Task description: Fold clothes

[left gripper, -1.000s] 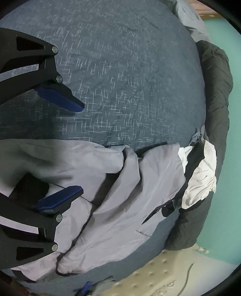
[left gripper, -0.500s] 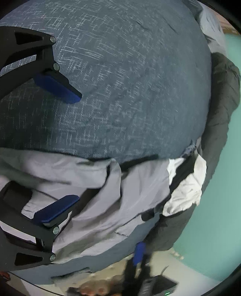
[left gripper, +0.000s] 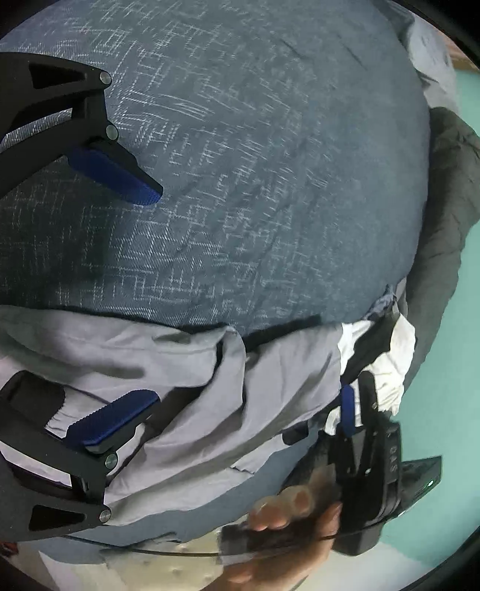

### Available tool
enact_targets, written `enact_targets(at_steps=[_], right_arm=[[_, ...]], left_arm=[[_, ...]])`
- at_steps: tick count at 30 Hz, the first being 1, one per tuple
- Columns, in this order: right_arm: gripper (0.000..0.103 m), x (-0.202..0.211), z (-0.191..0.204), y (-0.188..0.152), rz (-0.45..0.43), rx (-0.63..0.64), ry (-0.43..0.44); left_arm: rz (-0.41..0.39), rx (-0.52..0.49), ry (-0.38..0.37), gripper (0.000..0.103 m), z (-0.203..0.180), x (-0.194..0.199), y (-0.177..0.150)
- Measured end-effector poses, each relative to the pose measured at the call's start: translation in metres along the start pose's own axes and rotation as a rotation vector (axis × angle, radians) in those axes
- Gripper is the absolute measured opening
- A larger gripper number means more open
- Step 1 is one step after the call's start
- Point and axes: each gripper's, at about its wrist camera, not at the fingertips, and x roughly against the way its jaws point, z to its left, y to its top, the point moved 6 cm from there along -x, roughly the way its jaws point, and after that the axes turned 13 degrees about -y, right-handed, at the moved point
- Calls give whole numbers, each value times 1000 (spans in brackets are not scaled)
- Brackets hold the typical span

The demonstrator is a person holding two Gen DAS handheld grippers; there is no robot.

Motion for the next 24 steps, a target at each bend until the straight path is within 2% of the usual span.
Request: enact_targets(at_steps=[3, 10, 14, 18, 24], right_arm=[[38, -17, 6, 5, 32, 45, -46], [37, -47, 18, 6, 112, 134, -121], [6, -58, 18, 5, 134, 156, -145], [1, -51, 11, 12, 89, 128, -161], [0, -25, -15, 33, -40, -13, -149]], left_arm=[[0, 18, -16, 103, 3, -1, 0], [9, 6, 7, 103, 6, -8, -2], [15, 1, 11, 103, 5, -11, -2], [20, -6, 18, 103, 5, -12, -4], [25, -13, 28, 102, 4, -15, -6]])
